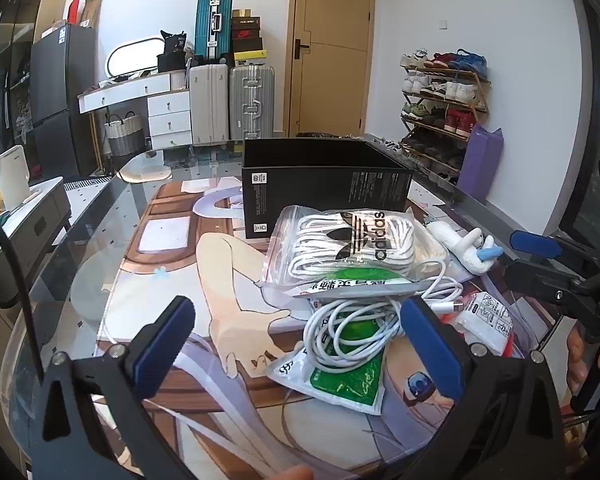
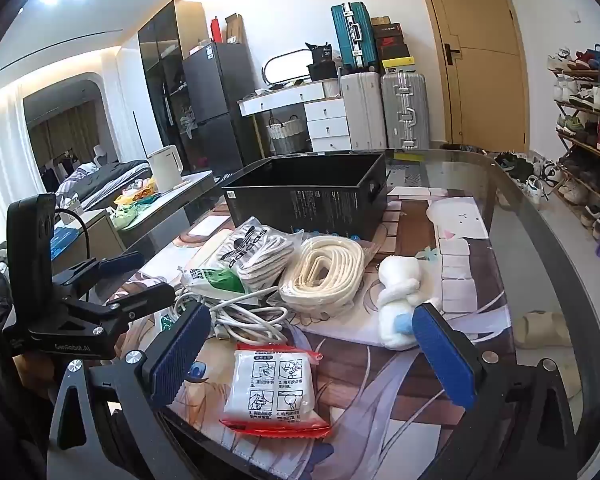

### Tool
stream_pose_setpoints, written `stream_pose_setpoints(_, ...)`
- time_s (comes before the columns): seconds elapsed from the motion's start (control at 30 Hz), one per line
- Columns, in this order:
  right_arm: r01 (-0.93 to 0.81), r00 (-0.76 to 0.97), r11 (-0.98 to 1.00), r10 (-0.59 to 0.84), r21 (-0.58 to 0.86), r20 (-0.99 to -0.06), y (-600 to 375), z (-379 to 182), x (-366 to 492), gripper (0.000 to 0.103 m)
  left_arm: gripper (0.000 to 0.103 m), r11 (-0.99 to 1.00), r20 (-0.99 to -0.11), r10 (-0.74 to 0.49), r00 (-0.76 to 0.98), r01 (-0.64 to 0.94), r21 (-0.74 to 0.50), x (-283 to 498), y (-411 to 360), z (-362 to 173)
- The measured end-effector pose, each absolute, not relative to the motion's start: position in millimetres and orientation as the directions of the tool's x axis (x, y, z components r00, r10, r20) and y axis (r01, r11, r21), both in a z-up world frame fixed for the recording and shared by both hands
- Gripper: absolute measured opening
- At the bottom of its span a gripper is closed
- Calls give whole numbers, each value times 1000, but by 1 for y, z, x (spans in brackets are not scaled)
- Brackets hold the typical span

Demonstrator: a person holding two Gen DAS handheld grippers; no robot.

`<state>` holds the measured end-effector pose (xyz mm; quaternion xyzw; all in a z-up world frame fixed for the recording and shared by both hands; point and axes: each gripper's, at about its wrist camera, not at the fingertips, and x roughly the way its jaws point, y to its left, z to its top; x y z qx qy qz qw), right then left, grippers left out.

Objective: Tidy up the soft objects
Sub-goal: 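Move the right gripper toward the white-and-red packet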

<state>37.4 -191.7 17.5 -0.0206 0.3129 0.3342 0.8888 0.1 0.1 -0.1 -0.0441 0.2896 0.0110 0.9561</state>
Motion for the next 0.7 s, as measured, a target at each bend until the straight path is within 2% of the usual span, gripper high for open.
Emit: stream_pose_setpoints(0.7, -608, 579, 777, 574, 162, -579, -189, 11, 39, 103, 103, 998, -543, -2, 840, -36, -59, -2, -3, 2)
